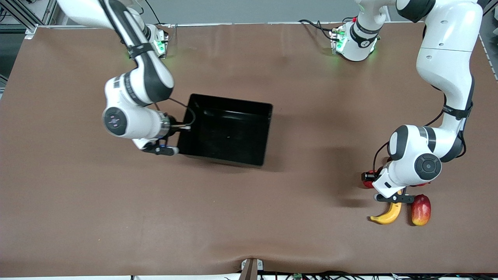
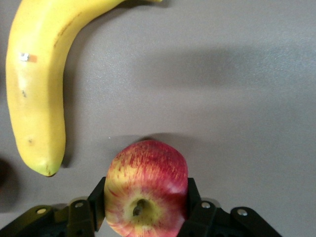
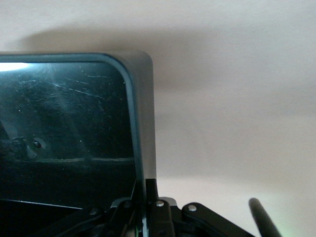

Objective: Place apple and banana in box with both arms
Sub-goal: 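Slide the box with the right gripper while the left gripper lifts the apple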

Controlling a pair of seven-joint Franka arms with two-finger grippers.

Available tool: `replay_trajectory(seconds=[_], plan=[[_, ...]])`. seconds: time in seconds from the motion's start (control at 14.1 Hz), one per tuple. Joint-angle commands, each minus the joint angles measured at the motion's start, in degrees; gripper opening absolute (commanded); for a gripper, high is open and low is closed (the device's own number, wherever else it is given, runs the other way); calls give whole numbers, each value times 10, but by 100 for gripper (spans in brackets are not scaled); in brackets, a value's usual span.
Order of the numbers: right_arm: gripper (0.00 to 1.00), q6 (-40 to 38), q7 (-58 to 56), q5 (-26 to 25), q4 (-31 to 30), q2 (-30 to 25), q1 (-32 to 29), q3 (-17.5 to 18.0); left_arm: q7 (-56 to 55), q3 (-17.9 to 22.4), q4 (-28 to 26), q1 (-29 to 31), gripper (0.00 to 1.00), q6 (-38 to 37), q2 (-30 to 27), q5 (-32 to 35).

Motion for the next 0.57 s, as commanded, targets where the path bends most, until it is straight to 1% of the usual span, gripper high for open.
replay_trajectory(seconds=[0.0,0.21,0.36,0.5], plan=[[0,9,0,23,39,33,26,-7,5,-2,-16,1,0,-25,-33,11],[0,69,0,22,49,63,60,-7,7,-3,-16,2,0,-38,-49,11],[0,77,0,20,79,100,87,-8,3,-5,-12,-5,0,-53,-73,11],[0,112,48,16,109,140,110,-8,2,-26,-9,-2,0,-65,-95,10]])
